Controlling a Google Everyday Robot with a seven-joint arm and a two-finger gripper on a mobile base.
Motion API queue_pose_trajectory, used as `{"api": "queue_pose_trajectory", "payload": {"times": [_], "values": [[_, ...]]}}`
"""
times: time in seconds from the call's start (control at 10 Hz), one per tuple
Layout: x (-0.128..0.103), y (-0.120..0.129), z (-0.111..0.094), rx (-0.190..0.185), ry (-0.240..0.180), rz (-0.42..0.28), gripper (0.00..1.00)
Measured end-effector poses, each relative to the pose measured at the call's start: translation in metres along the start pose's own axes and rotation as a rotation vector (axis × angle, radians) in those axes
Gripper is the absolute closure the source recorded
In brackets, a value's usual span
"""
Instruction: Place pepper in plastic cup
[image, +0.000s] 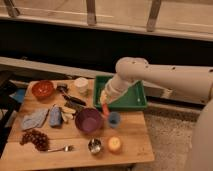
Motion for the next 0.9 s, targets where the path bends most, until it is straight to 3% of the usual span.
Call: {"api": "queue_pose_trajectory", "payload": {"times": [0.2,0.4,0.9], "values": [[0.011,-0.026,0.006,0.047,0.012,0.061,1.00],[0.016,-0.042,0.011,0.064,0.013,0.108,1.00],[0.015,-0.061,0.022,0.030,-0.038,0.182,0.99]]}}
